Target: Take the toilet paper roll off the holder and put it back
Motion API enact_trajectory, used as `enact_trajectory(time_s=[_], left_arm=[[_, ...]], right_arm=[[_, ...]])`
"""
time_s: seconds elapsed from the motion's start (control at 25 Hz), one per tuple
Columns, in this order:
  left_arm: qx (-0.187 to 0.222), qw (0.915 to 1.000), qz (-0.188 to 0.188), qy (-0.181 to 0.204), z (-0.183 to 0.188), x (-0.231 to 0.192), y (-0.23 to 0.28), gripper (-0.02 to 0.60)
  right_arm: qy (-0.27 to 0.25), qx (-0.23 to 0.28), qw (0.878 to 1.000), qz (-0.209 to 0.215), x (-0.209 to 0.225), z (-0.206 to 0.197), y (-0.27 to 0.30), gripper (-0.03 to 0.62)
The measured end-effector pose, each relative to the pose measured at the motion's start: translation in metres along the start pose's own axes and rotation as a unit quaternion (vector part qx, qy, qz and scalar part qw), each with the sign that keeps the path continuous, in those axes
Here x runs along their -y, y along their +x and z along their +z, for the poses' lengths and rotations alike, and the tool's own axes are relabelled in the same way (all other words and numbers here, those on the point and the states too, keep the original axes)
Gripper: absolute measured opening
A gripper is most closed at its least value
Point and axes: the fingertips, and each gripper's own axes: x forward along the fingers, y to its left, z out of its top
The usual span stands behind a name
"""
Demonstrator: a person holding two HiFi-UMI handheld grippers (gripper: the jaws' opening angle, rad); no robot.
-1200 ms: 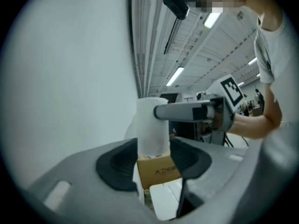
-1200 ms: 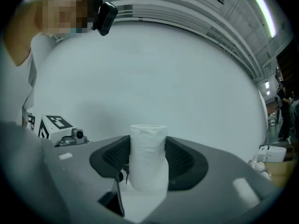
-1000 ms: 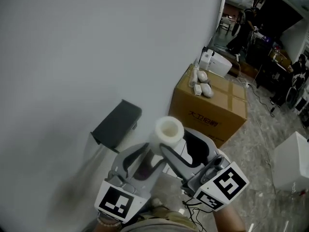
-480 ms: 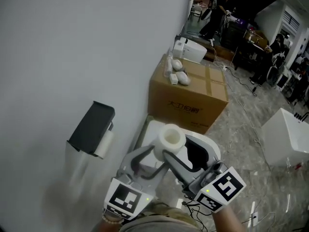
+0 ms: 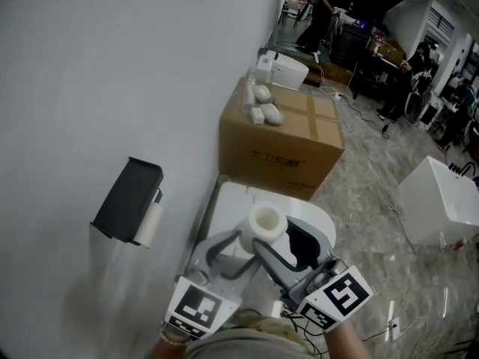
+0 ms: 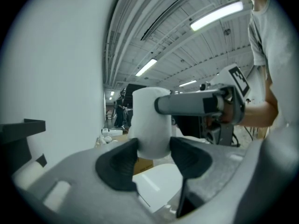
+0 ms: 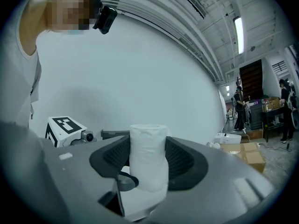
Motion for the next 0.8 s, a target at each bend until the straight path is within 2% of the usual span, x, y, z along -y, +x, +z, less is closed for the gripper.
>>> enact_trajectory(time_s=[0.16,0.36,0.52,0.8], left_arm=[[-0.003,0.9999,-0.01,0.001,-0.002,0.004,0.004,0.213],[-0.007,0.9996,-0.015,0.023,-0.001,0.006,0.005,0.213],[0.001,1.0,-0.005,-0.001,0.003,0.005,0.004,0.213],[-0.002,0.9998,0.019,0.011,0.011,-0.007,-0.006,0.212]], right_arm=[[0.002,-0.001,1.0,-0.008,0.003,-0.003,-0.005,0.241],[0.001,0.003,1.0,-0.013,0.005,-0.002,-0.008,0.241],[0.002,0.006,1.0,-0.007,0.003,0.001,-0.007,0.241],[0.003,0.016,1.0,0.018,-0.004,0.01,0.004,0.241]])
